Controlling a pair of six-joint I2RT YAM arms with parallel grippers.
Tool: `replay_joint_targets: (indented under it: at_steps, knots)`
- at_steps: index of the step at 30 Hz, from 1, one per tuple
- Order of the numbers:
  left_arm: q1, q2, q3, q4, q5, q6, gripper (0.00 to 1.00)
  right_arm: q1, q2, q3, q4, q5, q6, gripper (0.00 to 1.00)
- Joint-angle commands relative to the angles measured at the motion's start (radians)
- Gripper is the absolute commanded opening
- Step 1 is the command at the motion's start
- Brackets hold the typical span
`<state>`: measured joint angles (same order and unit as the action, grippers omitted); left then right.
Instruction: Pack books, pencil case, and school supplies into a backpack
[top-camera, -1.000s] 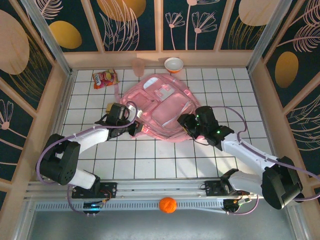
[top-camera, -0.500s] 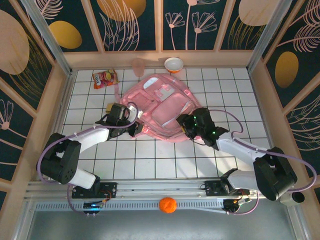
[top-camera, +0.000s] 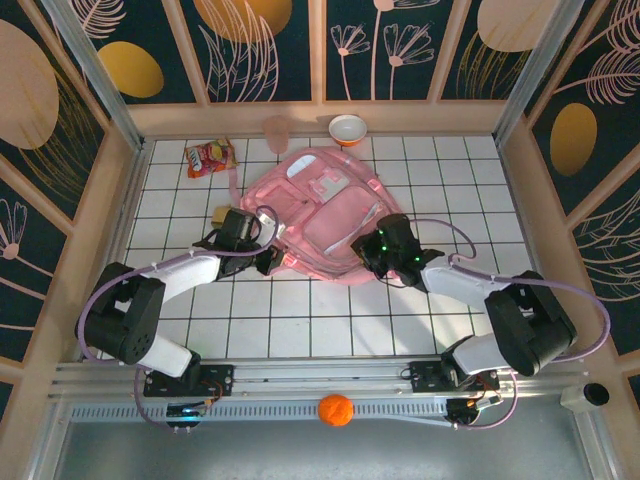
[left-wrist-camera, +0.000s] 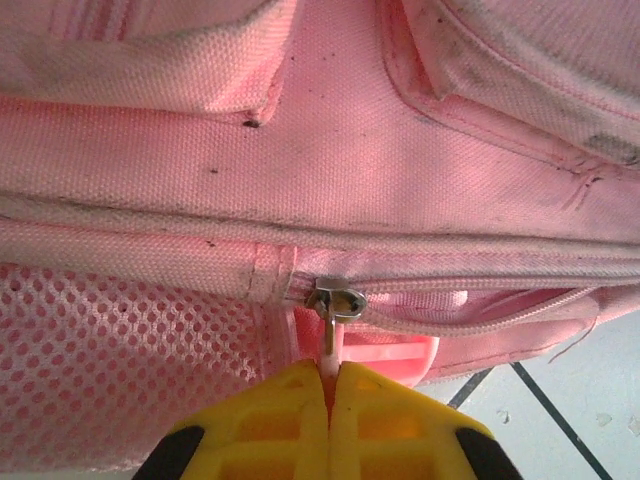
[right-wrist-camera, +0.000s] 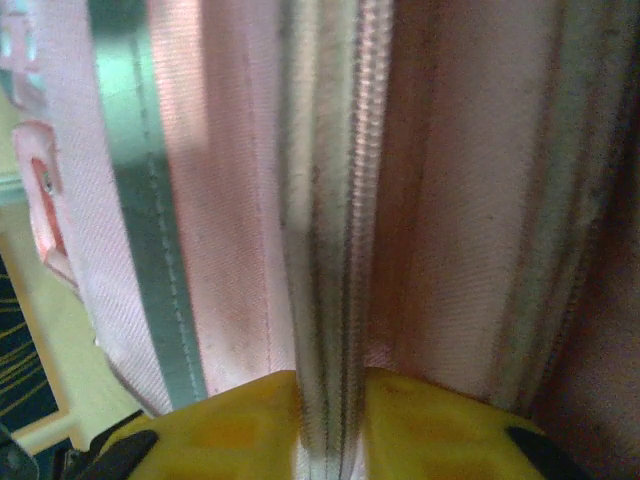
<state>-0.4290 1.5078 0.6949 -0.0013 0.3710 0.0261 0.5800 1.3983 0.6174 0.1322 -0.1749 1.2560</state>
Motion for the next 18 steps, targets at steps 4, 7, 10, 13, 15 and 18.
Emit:
replay_joint_targets:
  at_steps: [4,7,10,13,15,18]
  knots:
    - [-0.021,-0.001,0.012,-0.043,0.062,0.059,0.00,-0.005,0.013,0.011,0.049,0.003,0.005,0.13]
    - [-0.051,-0.001,0.023,-0.025,0.087,0.071,0.00,-0.001,-0.002,-0.002,0.082,0.006,0.027,0.10]
    - [-0.091,0.013,0.051,-0.020,0.096,0.080,0.00,0.007,-0.014,-0.011,0.109,0.013,0.048,0.08]
    - [-0.139,0.039,0.084,-0.019,0.108,0.078,0.00,0.018,-0.014,-0.013,0.128,0.019,0.063,0.07]
    - [-0.182,0.059,0.102,-0.016,0.115,0.074,0.00,0.025,-0.010,-0.013,0.143,0.022,0.073,0.07]
    - [-0.246,0.097,0.134,-0.012,0.123,0.067,0.00,0.039,-0.003,-0.009,0.164,0.029,0.088,0.06]
